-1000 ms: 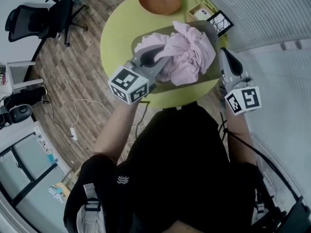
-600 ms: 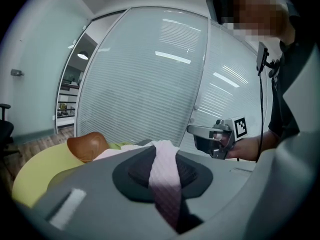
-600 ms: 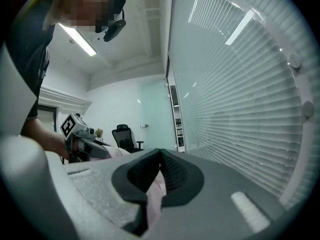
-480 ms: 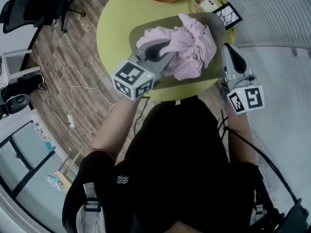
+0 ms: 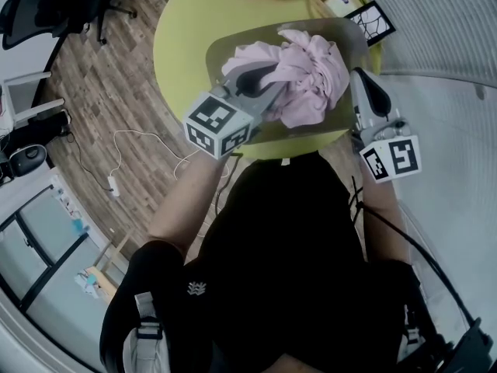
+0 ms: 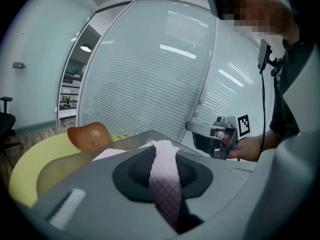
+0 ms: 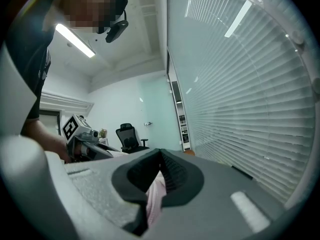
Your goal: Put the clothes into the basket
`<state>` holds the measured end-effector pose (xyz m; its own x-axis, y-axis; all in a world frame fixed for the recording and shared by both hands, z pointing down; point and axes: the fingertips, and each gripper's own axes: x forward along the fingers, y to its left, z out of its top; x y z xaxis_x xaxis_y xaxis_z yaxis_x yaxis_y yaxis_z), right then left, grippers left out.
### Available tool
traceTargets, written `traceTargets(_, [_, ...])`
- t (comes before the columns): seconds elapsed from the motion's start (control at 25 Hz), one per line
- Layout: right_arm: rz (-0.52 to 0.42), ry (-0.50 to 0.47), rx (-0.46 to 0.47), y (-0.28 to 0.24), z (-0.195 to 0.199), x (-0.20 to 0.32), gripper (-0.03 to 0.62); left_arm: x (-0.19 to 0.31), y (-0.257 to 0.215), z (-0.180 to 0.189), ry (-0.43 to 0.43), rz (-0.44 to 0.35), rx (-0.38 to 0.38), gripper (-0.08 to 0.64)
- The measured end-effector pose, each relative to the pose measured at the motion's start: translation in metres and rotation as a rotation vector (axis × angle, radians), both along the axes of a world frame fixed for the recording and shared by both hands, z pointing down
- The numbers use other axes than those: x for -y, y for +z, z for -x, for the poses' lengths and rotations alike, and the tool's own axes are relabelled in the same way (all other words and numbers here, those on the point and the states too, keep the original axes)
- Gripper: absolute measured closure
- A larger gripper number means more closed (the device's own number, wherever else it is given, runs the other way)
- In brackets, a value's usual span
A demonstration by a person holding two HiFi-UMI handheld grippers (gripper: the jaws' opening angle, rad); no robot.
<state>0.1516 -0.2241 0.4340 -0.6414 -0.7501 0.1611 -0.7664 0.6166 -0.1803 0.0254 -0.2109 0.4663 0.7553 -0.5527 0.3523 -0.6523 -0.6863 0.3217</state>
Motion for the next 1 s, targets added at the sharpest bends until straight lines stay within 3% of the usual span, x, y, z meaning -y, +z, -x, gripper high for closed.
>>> traceTargets(1.0, [0.042,-0.001,0.021,0.015,0.016,0.013,0.591,0.012,0.044,-0.007,0.021,0.128,0.088,0.491])
